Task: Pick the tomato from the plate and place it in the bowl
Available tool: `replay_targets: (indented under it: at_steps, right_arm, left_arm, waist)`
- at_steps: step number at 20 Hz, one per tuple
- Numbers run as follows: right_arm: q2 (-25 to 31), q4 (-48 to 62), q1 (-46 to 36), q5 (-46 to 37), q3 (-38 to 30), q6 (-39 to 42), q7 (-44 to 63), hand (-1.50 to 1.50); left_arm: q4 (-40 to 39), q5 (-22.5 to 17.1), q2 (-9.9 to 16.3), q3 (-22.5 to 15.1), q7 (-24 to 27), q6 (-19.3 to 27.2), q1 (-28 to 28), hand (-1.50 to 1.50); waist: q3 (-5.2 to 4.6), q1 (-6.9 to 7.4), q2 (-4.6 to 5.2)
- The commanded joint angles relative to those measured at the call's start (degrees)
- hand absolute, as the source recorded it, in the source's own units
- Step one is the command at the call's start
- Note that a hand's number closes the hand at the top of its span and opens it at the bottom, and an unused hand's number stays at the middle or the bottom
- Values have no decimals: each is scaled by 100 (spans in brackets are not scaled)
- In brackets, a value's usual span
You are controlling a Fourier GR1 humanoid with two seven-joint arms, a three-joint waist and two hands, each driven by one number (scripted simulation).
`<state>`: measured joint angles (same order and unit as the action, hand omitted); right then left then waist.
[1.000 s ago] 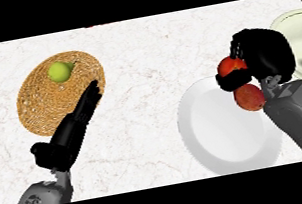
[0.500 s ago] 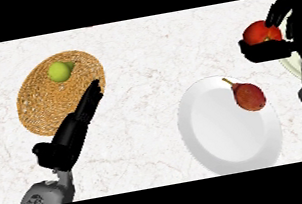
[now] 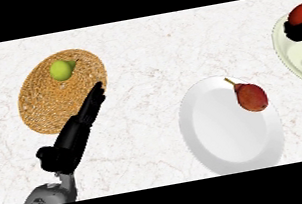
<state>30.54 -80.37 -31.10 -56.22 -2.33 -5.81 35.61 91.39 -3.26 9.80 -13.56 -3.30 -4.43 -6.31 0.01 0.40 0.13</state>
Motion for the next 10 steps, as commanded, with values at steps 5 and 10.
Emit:
replay_targets:
  at_steps: [5, 10]
  right_arm:
    - [551, 1403, 185, 206, -633, -135, -1057, 150]
    - [472, 2631, -332, 1191, -1092, 924, -1296, 150]
  left_arm:
    - [340, 4, -52, 41, -138, -80, 157, 0]
    - [-44, -65, 32, 234, -181, -181, -184, 0]
  waist:
    - [1, 5, -11]
    - [5, 54, 20]
